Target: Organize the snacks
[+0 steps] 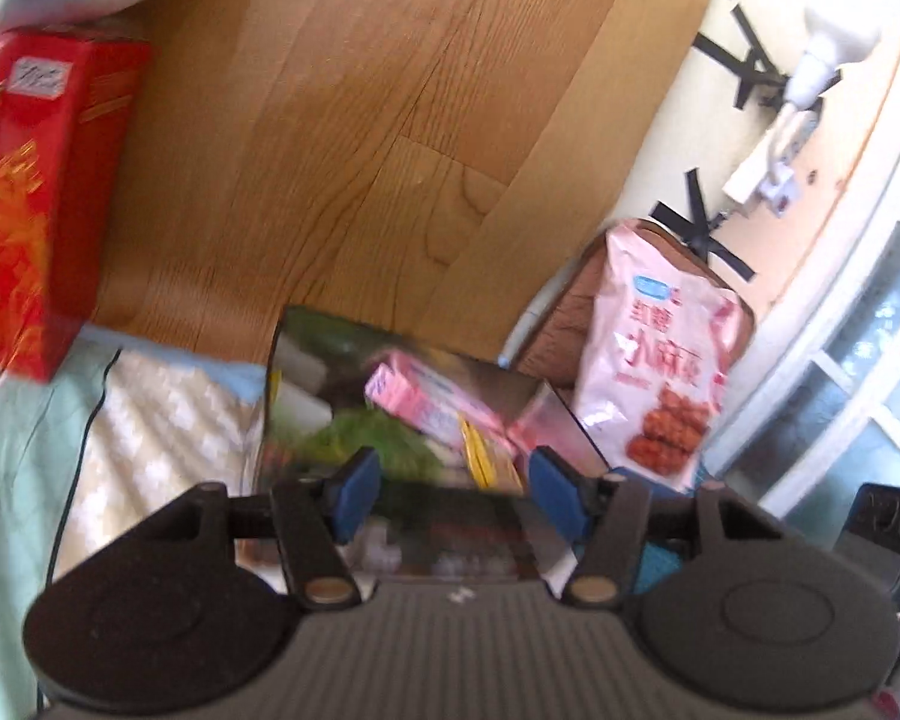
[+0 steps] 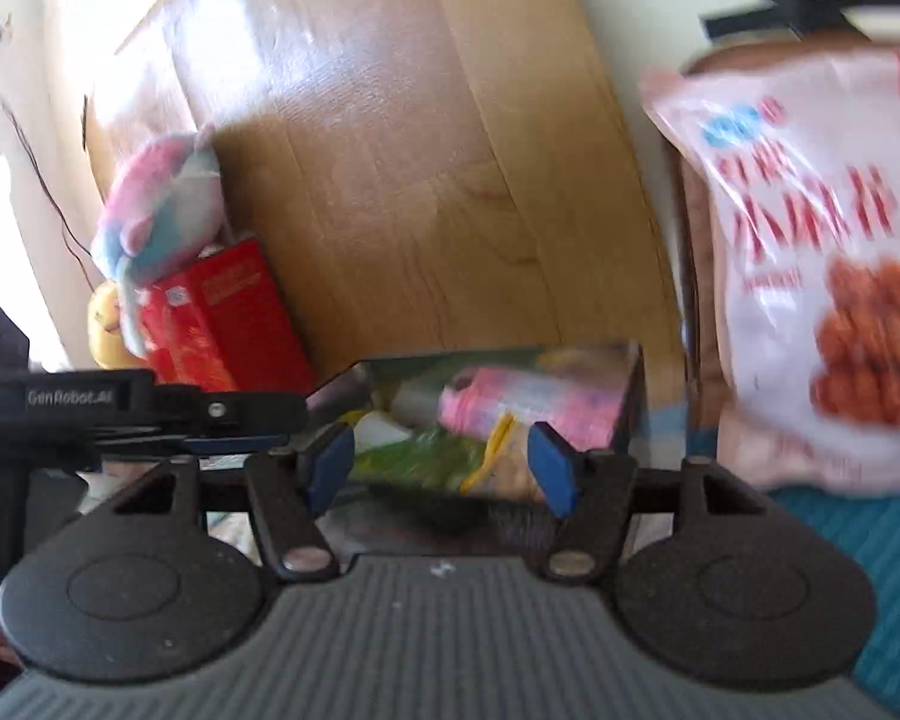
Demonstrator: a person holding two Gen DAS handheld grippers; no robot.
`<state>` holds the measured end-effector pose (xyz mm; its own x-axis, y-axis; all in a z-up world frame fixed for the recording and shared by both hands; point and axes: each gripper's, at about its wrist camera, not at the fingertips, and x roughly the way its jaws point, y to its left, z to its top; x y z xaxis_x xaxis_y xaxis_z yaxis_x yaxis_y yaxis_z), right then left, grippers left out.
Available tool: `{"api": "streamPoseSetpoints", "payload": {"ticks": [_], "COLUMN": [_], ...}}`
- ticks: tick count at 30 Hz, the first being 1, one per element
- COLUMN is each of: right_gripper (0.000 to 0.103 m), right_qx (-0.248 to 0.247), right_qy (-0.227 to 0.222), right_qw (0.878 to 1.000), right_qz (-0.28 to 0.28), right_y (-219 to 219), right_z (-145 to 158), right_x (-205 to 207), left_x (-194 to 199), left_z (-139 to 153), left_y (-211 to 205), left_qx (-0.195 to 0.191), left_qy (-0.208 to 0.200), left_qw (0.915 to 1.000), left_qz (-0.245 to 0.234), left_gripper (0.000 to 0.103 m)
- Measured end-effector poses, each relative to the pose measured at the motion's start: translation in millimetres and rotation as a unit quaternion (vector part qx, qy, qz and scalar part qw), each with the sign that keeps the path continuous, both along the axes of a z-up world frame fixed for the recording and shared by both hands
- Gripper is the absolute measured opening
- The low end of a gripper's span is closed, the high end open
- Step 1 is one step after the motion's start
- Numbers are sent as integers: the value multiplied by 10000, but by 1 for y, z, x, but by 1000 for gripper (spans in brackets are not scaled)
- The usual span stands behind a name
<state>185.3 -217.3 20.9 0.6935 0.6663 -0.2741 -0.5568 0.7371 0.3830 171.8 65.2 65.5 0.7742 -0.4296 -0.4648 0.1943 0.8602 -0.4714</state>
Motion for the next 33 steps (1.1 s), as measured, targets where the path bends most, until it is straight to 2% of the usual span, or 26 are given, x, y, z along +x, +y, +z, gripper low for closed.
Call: {"api": "streamPoseSetpoints", "payload": {"ticks": [4, 8, 10, 11, 12, 14, 15, 16, 18, 21, 25, 29, 33], "right_gripper": [66, 66, 68, 70, 70, 59, 43, 40, 39, 39, 39, 39, 39], "right_qx": [-66, -709, -1072, -1217, -1290, -1589, -1612, -1614, -1634, -1574, -1578, -1591, -1624], "right_qy": [118, 604, 727, 745, 540, 388, 385, 346, 50, -437, -986, -984, -627], "right_qw": [9993, 9907, 9836, 9809, 9820, 9785, 9786, 9789, 9810, 9828, 9784, 9749, 9751], "right_qz": [338, 997, 1257, 1320, 1267, 1259, 1216, 1205, 1050, 864, 896, 1207, 1371], "right_y": [3, 41, 62, 70, 75, 86, 88, 89, 85, 76, 68, 58, 56], "right_z": [-10, -25, -35, -40, -42, -39, -37, -34, -29, -10, 10, 4, -14], "right_x": [-32, -37, -37, -37, -42, -50, -53, -58, -71, -95, -130, -161, -176], "left_x": [-33, -39, -36, -33, -35, -36, -37, -40, -50, -72, -109, -137, -148], "left_z": [-13, -38, -52, -59, -61, -59, -55, -50, -36, -13, 4, -10, -42], "left_y": [11, 11, 8, 7, 5, -2, -4, -5, -5, -10, -14, -10, -11], "left_qx": [-195, -167, -147, -164, -202, -103, -88, -115, -219, -142, -38, -289, -282], "left_qy": [173, 729, 957, 1090, 991, 1003, 982, 890, 626, 243, -56, 137, 506], "left_qw": [9997, 9970, 9951, 9937, 9946, 9944, 9945, 9953, 9974, 9995, 9999, 9995, 9983], "left_qz": [21, 207, 209, 220, 241, 313, 357, 360, 271, 163, 95, -8, -8], "left_gripper": [60, 61, 61, 58, 57, 52, 51, 51, 51, 51, 52, 52, 52]}}
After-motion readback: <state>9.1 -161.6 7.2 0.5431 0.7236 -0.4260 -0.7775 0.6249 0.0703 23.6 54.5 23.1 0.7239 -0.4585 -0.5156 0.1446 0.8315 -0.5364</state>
